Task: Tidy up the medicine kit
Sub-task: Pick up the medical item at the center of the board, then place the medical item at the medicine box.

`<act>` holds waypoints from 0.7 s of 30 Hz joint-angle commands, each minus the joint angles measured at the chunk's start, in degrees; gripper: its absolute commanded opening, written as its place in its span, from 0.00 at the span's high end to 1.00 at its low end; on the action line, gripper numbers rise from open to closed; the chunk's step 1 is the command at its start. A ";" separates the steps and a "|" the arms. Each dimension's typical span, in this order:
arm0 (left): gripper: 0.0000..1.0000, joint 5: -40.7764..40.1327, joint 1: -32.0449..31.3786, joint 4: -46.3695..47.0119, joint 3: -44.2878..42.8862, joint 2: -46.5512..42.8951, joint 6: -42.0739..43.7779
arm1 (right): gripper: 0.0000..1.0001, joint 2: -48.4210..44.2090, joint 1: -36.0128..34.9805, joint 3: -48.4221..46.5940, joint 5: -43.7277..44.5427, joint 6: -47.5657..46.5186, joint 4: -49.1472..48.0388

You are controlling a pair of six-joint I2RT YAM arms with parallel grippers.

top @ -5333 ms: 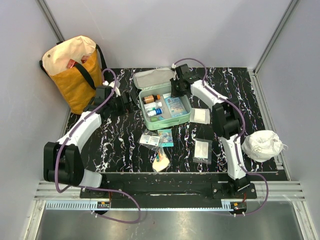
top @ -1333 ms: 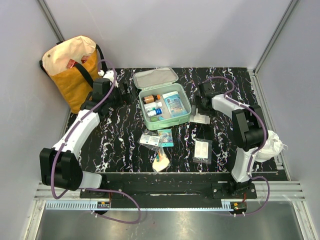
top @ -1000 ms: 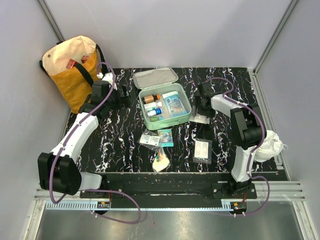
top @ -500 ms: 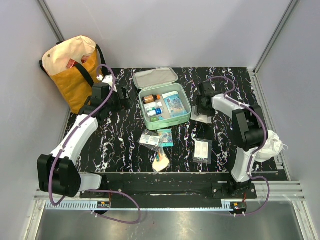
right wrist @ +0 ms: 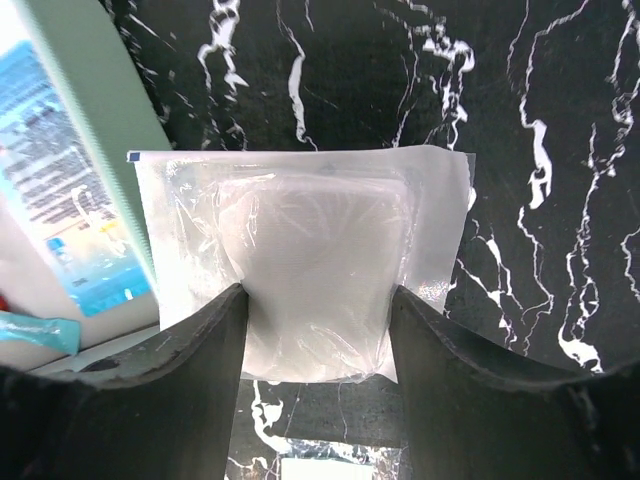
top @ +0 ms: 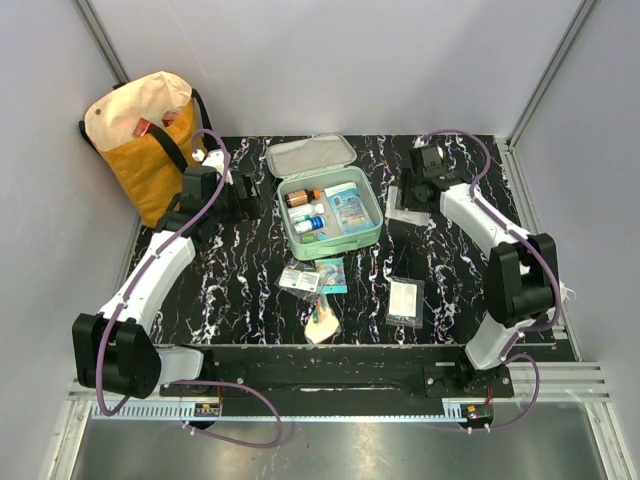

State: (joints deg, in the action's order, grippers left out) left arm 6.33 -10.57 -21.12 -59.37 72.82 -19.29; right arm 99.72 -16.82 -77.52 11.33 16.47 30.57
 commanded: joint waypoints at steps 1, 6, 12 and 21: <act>0.01 -0.96 -0.07 1.35 -0.13 -1.71 0.83 | 0.38 -5.94 -0.23 -4.48 -1.92 -2.84 0.37; 0.01 -0.35 0.02 1.35 -0.30 -1.27 0.83 | 0.39 -6.21 -1.19 -7.55 -8.68 -3.55 -0.24; 0.01 0.52 0.02 1.35 -1.09 -0.83 0.92 | 0.39 -0.77 -7.17 -13.09 -7.91 -6.80 -0.24; 0.01 -0.09 -0.07 0.65 -0.92 -0.92 1.36 | 0.39 11.45 -11.74 -20.03 -9.66 -9.52 -0.95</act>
State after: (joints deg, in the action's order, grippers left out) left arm 6.31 -10.57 -21.15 -59.37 72.82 -18.94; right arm 106.80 -27.73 -93.62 3.18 9.30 30.28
